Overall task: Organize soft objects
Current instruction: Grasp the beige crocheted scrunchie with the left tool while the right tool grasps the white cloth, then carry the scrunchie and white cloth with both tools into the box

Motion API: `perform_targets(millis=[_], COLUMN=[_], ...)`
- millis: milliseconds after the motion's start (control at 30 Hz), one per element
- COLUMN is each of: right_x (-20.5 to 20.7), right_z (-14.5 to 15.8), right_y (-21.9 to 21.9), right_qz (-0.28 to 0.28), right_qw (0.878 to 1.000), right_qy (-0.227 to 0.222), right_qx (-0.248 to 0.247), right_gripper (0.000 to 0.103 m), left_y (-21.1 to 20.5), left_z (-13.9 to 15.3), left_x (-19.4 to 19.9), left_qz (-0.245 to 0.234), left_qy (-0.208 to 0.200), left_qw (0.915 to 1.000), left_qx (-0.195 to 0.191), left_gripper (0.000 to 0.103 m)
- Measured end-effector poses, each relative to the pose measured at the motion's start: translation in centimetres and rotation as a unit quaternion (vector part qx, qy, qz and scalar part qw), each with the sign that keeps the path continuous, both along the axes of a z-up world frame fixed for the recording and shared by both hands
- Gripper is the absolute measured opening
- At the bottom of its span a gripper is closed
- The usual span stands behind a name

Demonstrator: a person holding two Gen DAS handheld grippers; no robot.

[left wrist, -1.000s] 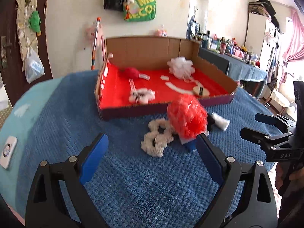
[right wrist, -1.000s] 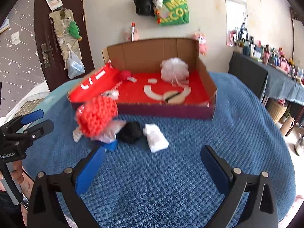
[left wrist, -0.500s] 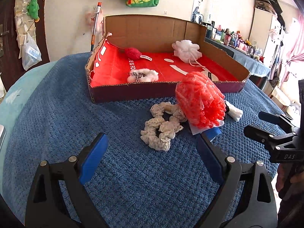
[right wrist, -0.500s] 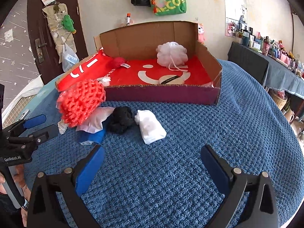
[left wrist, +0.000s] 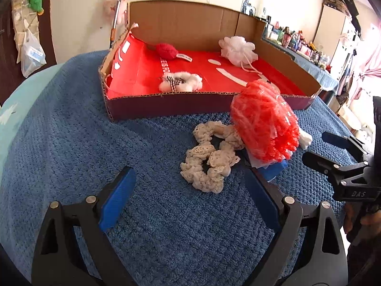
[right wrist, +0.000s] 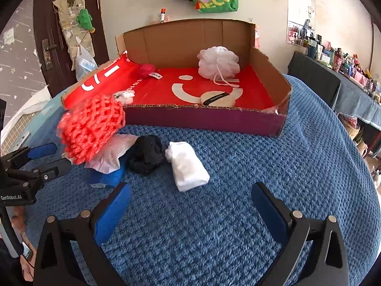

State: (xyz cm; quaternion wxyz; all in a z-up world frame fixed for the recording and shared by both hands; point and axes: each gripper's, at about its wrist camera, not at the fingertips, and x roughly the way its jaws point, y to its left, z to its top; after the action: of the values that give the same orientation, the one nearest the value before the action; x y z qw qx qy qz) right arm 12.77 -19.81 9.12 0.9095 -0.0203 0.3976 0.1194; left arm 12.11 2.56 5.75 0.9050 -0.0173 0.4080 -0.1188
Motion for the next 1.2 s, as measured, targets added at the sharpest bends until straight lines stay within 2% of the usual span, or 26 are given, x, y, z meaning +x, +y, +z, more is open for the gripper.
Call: perform_targets(millis=[100,267,300,367,400,433,467,500,533,567,600,700,900,1200], right_x=[0.8,2.1,2.4,2.7,2.9,3.0,3.1,3.2,3.2,3.1,3.0,2.3,1.0,0.8], right_z=[0.0,-0.1,-0.1,-0.2,-0.2,-0.3,-0.4,-0.4,-0.5,-0.5,-0.5,-0.1,1.6,2.0], right_y=[0.2,0.1,0.0,-0.1,-0.1,-0.1,-0.1,-0.1,-0.1,0.0,0.0,-0.2,-0.4,-0.2], right_qz=[0.002,0.004,0.006,0.007,0.007,0.007,0.008,0.010,0.012,0.016,0.021,0.022,0.020,0.022], right_qw=[1.000,1.000,0.999,0.999,0.999,0.999,0.999,0.999,0.999,0.999,0.999,1.000,1.000,1.000], right_qy=[0.008,0.023,0.026,0.031,0.033,0.035,0.037,0.037,0.038,0.034,0.030,0.009,-0.022,-0.021], right_qx=[-0.011,-0.017,-0.017,-0.016,-0.017,-0.018,-0.018,-0.018,-0.017,-0.014,-0.009,-0.001,0.003,0.007], right_gripper=[0.102,0.093,0.092,0.083,0.080,0.073,0.066,0.062,0.049,0.032,0.024,0.020,0.020,0.020], left_y=[0.0,-0.6,-0.7,-1.3,-1.6,-1.8,-2.1,-2.3,-2.5,-2.5,-2.6,-2.2,-1.1,-0.4], left_z=[-0.2,-0.3,-0.3,-0.4,-0.4,-0.4,-0.4,-0.4,-0.4,-0.4,-0.4,-0.1,1.7,2.5], left_x=[0.9,2.1,2.3,2.6,2.8,2.9,3.0,3.1,3.2,3.2,3.1,2.7,1.8,1.3], left_qz=[-0.002,-0.029,-0.034,-0.053,-0.062,-0.069,-0.075,-0.082,-0.089,-0.093,-0.098,-0.101,-0.095,-0.088], left_qy=[0.012,0.019,0.018,0.021,0.024,0.023,0.021,0.021,0.021,0.020,0.018,0.013,-0.008,-0.019], left_qw=[0.9999,0.9994,0.9992,0.9983,0.9976,0.9971,0.9967,0.9962,0.9955,0.9953,0.9948,0.9948,0.9954,0.9958], left_qx=[0.002,0.006,0.008,0.016,0.018,0.021,0.022,0.023,0.022,0.020,0.017,0.004,-0.010,-0.010], left_gripper=[0.094,0.092,0.090,0.078,0.077,0.074,0.063,0.057,0.048,0.038,0.035,0.031,0.031,0.031])
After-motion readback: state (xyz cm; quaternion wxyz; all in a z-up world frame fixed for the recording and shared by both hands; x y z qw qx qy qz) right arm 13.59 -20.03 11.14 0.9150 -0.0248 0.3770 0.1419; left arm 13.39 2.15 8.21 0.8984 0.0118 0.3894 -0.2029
